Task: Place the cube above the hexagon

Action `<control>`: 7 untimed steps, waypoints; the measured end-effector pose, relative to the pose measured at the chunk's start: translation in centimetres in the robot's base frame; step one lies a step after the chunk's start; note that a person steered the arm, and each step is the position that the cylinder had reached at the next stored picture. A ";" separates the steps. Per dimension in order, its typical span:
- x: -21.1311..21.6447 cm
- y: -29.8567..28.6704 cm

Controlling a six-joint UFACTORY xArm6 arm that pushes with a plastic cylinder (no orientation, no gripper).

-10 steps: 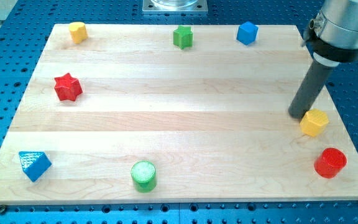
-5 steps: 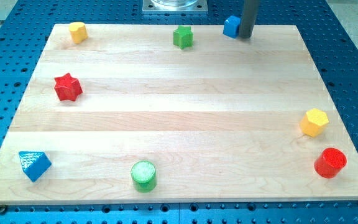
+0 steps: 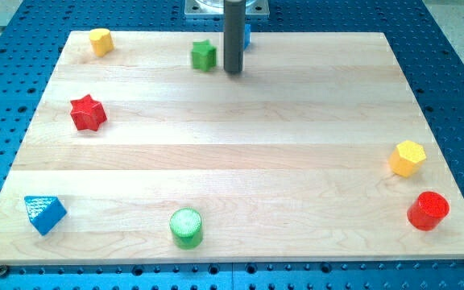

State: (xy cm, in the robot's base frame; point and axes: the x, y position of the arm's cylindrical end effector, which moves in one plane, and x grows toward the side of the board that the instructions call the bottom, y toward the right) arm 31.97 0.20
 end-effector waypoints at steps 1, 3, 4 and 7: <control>1.2 -4.3; -8.0 -18.0; -12.8 -14.7; -9.8 9.5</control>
State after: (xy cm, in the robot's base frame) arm 22.17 9.67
